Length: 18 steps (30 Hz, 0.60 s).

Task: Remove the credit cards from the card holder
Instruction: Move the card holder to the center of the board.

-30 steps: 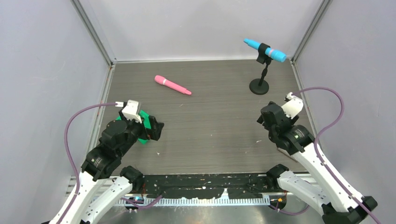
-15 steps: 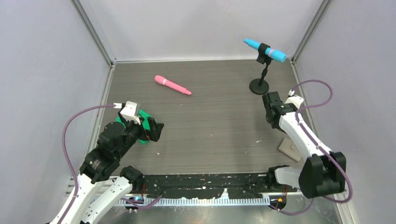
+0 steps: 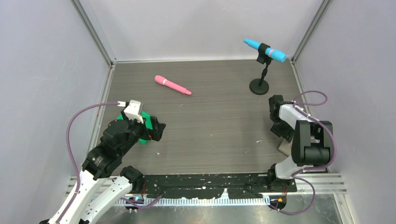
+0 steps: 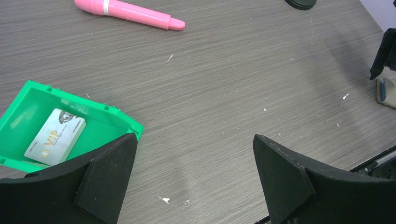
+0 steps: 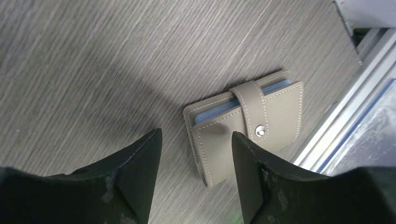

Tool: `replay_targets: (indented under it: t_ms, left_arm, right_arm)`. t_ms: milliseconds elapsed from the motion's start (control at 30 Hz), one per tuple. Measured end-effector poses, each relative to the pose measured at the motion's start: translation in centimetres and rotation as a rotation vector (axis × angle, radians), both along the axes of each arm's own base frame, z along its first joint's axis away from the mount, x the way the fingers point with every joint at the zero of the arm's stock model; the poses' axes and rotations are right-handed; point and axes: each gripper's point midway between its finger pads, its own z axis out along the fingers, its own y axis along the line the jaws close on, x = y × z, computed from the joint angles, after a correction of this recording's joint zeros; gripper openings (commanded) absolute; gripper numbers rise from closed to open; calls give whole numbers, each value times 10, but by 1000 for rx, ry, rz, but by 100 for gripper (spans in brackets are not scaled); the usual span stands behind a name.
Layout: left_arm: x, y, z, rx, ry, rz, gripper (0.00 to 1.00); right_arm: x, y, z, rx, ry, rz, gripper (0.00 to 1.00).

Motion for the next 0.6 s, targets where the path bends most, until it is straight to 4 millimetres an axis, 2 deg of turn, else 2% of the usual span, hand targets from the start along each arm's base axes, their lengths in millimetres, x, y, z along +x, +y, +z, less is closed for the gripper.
replay_targets:
  t_ms: [100, 333, 600]
  left_arm:
    - [0, 1, 0, 1, -1, 3, 99]
    - [1, 1, 0, 3, -2, 8, 99]
    - [1, 2, 0, 5, -2, 12, 99]
  right_arm:
    - [0, 3, -9, 45, 5, -24, 64]
    - [0, 4, -12, 72, -1, -38, 60]
    - [5, 6, -15, 89, -23, -43, 38]
